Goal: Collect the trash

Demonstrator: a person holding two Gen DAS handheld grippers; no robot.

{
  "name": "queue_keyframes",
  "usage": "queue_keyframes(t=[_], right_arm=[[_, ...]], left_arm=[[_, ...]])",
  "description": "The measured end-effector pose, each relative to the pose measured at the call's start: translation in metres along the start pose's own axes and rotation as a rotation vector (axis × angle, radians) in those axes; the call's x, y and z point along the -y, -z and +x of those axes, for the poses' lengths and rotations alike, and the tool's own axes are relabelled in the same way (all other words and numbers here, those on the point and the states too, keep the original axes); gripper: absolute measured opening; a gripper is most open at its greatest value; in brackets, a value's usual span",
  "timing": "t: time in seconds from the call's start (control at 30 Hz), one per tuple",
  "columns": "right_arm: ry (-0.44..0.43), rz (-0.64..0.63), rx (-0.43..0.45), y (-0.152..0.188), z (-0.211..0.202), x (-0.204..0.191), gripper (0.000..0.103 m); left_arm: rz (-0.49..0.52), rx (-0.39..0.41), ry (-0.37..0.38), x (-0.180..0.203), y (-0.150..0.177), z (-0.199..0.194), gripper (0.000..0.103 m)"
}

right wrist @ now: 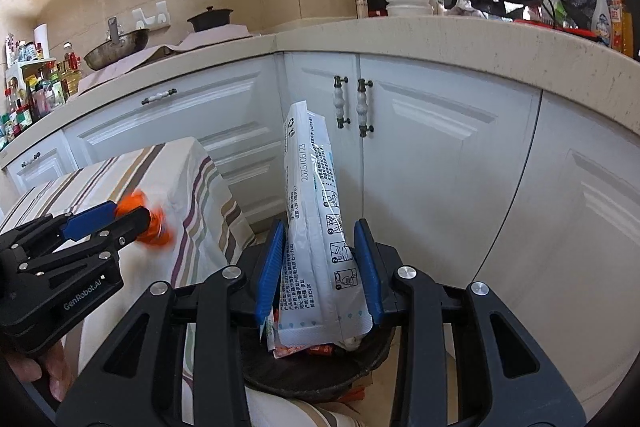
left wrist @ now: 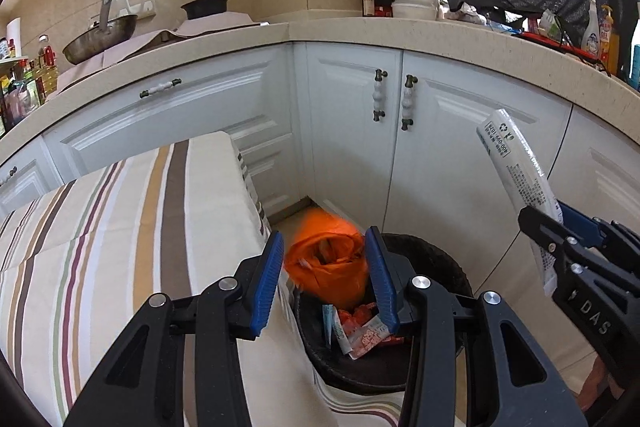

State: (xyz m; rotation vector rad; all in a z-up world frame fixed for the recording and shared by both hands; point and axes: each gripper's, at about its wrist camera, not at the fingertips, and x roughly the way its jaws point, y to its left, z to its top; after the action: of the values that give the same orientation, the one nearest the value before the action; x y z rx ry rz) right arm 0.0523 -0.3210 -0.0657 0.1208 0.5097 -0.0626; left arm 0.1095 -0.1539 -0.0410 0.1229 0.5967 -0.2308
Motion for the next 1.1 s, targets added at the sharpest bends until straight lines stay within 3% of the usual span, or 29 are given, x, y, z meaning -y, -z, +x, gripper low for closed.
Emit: queue_keyframes(t=[0.53,0.7,0.8,1.0,1.1], right_arm=[[0.015,0.038,-0.083,0.014,0.048,0.016,0.035],[0.02,0.036,-0.088,0.015,0.052,0.016,0.036],[0.029,0.041,-0.081,0.016,0.05,0.015,0.047],[0.032,0.034,-0.072,0.013,0.045,0.014,0.047],[0.036,0.032,-0.067,0.012,0.041,0.013,0.047]], left_arm=[[-0.012,-0.044,0.013,0.005,-0.007,0.018,0.042],[-0.021,-0.045,0.008,0.001,-0.007,0.019,0.042],[-0.027,-0.049,0.008,0.0,-0.007,0.019,0.043],[-0.03,-0.049,0.008,-0.002,-0.007,0.02,0.043],[-0.03,-0.051,0.008,-0.002,-0.007,0.02,0.048]])
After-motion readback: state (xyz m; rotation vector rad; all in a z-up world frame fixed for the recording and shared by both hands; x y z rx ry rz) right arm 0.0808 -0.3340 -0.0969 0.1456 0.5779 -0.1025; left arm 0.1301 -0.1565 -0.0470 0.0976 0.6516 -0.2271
